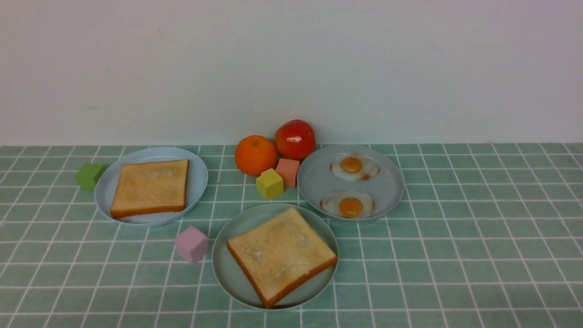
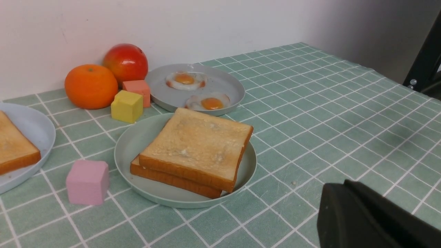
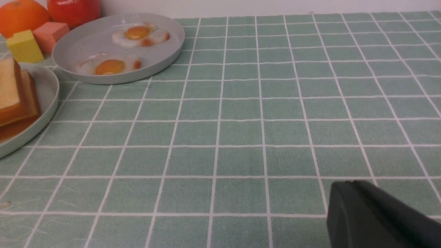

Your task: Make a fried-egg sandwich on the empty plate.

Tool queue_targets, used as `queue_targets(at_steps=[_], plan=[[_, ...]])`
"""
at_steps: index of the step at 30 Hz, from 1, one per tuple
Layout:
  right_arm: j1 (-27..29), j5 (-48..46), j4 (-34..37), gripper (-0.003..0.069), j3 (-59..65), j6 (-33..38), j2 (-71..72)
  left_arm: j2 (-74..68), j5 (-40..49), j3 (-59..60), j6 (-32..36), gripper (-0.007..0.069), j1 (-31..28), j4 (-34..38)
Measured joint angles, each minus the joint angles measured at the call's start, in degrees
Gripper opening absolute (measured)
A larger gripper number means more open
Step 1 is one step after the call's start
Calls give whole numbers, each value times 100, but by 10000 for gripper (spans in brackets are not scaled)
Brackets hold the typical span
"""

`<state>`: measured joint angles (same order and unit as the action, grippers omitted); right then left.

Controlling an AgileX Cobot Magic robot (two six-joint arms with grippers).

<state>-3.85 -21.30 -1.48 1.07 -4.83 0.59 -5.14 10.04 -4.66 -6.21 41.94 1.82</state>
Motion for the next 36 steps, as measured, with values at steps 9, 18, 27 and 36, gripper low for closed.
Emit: queue_targets(at_steps=[9, 18, 27, 36], plan=[[0, -5, 0, -6, 0, 0, 0, 0, -504, 6, -122, -13, -514, -108], [0, -5, 0, -5, -4, 0, 0, 514, -356, 427, -592, -13, -3437, -182], [20, -11, 2, -2, -4, 0, 3, 575, 1139, 644, -1041, -13, -4117, -182], [20, -11, 7, 3, -4, 0, 3, 575, 1133, 644, -1042, -13, -4117, -182]])
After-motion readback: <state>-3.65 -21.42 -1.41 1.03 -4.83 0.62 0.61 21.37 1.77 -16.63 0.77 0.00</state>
